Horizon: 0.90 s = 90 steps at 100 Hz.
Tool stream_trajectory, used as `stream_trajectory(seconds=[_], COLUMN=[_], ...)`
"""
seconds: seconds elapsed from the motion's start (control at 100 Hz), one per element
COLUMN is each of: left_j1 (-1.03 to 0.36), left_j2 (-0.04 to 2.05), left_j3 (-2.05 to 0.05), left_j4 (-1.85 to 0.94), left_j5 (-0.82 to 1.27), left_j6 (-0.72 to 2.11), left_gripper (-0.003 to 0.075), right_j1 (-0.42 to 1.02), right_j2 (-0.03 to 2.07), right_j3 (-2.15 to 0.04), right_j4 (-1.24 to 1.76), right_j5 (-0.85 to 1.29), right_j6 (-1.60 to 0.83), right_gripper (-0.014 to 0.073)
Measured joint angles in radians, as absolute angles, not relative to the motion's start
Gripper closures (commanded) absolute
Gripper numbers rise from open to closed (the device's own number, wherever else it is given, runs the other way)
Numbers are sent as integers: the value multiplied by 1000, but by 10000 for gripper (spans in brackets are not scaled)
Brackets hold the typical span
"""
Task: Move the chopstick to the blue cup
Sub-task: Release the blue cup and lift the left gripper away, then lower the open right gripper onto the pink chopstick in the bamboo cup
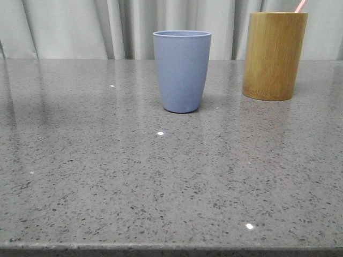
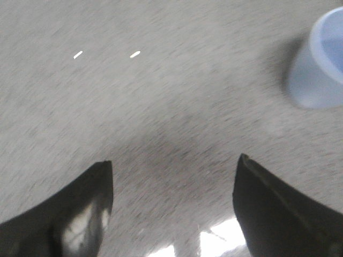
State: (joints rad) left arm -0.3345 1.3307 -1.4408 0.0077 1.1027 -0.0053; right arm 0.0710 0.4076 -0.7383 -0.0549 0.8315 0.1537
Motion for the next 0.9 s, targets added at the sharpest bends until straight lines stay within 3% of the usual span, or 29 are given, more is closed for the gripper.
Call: stream_trajectory(seconds=[0.26, 0.6, 0.9], left_j1=[-159, -133, -131], left_j2=[1027, 815, 811], left_j3=[-1115, -927, -919], left_j4=[-17, -26, -34], left_j5=[1007, 1004, 1004], left_j6=[-9, -11, -11], left_gripper=[260, 260, 260], right_j1=[71, 71, 71], right_j2=[408, 409, 579], right_j3=[-738, -738, -738], right_j4=[-55, -30, 33], right_j5=[832, 813, 442], right_j6=[154, 154, 154], right_gripper=[-52, -52, -52])
